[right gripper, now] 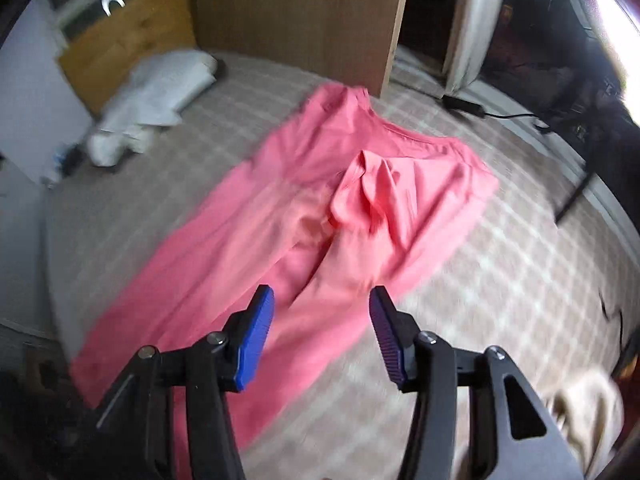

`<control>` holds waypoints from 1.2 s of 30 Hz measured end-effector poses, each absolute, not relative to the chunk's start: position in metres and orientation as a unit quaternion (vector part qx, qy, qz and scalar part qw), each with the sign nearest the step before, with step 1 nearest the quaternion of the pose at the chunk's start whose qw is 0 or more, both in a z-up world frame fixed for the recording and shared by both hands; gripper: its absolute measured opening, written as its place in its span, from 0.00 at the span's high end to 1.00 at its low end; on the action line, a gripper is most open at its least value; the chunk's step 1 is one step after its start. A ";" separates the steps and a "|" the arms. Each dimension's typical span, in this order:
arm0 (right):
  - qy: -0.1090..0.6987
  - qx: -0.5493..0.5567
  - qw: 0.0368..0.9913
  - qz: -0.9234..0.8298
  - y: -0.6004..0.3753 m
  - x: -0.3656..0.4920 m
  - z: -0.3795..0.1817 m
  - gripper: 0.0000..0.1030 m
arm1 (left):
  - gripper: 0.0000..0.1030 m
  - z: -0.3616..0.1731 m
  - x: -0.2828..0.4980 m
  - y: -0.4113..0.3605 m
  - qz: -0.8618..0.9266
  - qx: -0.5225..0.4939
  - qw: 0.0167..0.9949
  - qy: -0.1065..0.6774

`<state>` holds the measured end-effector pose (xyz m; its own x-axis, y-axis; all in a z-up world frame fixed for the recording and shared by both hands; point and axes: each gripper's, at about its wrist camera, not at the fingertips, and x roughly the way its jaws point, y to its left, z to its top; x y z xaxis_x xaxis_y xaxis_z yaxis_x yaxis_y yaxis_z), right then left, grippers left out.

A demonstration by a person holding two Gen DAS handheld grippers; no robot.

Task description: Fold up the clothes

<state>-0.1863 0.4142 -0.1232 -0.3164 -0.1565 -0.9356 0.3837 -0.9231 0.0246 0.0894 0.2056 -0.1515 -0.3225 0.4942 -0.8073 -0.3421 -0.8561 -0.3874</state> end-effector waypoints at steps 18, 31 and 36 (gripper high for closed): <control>0.020 0.572 0.187 -0.798 0.430 -0.212 -0.121 0.97 | 0.99 -0.156 0.095 0.203 0.798 -0.535 0.262 -0.093; -0.027 0.571 0.240 -0.785 0.422 -0.220 -0.117 0.82 | 0.98 -0.143 0.091 0.174 0.798 -0.549 0.213 -0.127; -0.051 0.528 0.222 -0.818 0.481 -0.181 -0.072 0.82 | 0.94 -0.119 0.083 0.197 0.792 -0.538 0.265 -0.111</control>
